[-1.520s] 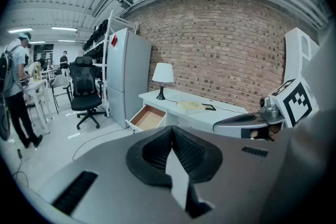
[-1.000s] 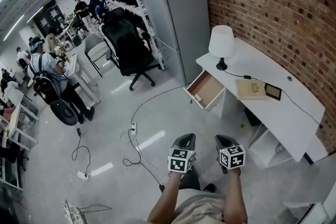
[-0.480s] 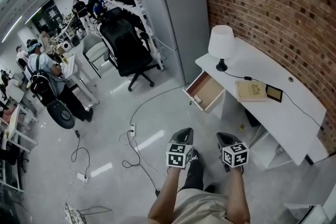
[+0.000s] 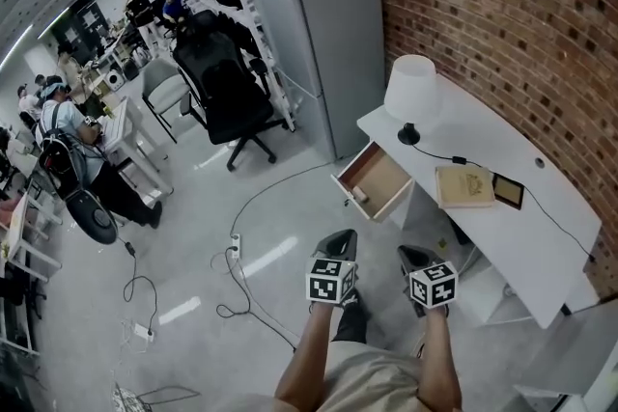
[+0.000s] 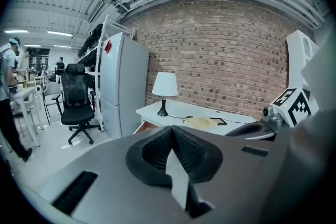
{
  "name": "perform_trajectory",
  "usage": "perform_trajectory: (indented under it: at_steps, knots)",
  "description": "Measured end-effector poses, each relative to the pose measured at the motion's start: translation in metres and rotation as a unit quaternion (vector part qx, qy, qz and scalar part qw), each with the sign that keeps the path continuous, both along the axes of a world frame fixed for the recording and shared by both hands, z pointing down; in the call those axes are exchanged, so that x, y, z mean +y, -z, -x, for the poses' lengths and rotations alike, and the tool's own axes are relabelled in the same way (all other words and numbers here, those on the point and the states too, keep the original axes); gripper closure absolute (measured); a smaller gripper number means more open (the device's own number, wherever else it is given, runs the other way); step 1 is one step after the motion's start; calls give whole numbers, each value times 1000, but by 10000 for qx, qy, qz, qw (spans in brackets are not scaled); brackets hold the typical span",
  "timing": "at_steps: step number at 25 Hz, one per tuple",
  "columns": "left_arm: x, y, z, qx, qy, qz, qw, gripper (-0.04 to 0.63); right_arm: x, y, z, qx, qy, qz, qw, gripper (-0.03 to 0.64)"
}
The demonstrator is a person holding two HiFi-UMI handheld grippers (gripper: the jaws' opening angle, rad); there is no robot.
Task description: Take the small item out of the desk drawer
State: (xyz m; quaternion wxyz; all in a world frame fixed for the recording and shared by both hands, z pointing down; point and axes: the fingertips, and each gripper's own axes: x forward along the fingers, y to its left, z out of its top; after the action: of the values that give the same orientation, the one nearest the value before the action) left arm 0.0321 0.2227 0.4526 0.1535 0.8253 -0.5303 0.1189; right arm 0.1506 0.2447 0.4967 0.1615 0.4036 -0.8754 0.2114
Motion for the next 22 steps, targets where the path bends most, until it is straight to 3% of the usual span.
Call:
perform_trajectory:
  at_steps: [12, 22]
  knots:
    - [-113, -6, 25, 121, -108, 150, 9998, 578, -110, -8, 24, 34, -40, 236, 9997, 592]
    - [-202, -17, 78, 117, -111, 277, 9995, 578, -202, -23, 50, 14, -454, 356, 9983, 592]
